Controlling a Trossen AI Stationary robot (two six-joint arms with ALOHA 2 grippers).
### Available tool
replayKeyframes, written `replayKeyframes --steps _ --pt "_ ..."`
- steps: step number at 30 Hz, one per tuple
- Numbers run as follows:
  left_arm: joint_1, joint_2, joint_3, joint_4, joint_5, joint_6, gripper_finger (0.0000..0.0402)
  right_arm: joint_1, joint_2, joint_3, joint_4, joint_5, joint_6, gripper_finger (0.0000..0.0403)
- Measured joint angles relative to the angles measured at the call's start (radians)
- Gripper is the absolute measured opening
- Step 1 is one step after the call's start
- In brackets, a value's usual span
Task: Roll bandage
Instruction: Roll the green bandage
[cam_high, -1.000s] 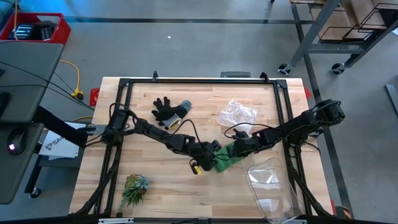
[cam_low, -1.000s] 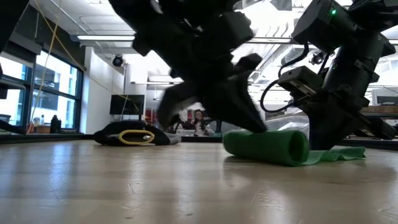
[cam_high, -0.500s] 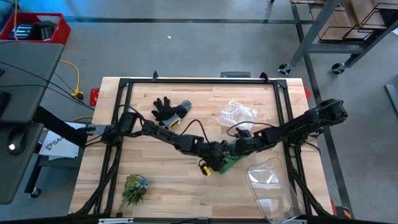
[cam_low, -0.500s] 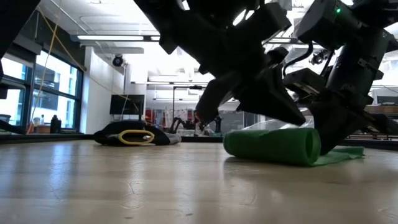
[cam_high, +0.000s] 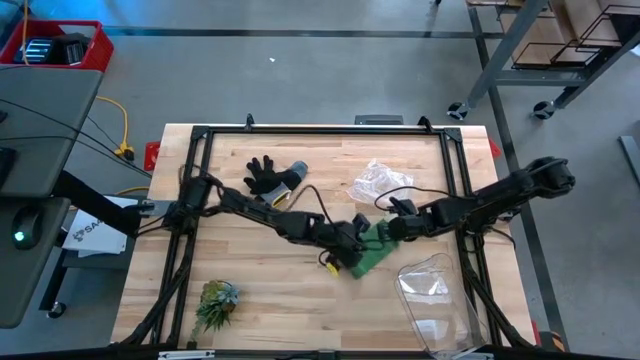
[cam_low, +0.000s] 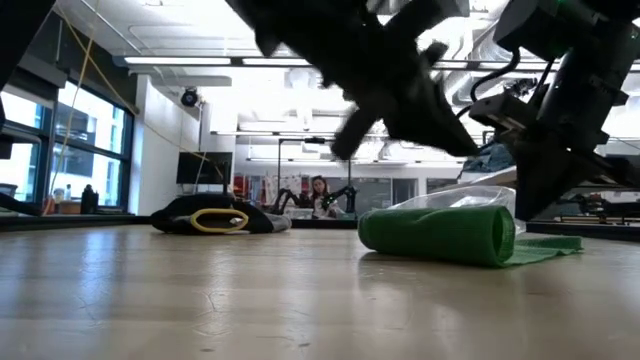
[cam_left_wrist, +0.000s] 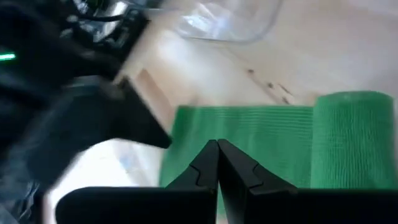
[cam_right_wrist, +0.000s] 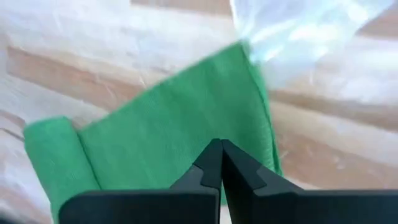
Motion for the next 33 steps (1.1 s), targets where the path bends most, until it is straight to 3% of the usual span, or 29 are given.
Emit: replayKeyframes --steps 6,9,20,24,33 --pt "0.010 -0.079 -0.005 -0.310 0.054 -0.185 0.0000 0.000 -0.055 0.000 0.001 0.016 -0.025 0.0000" --pt "-0.016 -0.099 -0.060 -0.369 0.054 -0.267 0.0000 0.001 -0.053 0.001 0.098 -0.033 -0.081 0.0000" --pt "-0.170 -0.155 -0.193 -0.158 0.054 -0.420 0.0000 0.001 0.175 0.003 0.419 -0.250 -0.165 0.0000" --pt "-0.167 -0.120 -0.196 -0.119 0.053 -0.366 0.0000 0.002 0.251 0.002 0.439 -0.285 -0.172 0.0000" --pt "-0.107 -0.057 -0.193 -0.084 0.083 -0.334 0.0000 0.001 0.294 0.005 0.463 -0.298 -0.179 0.0000"
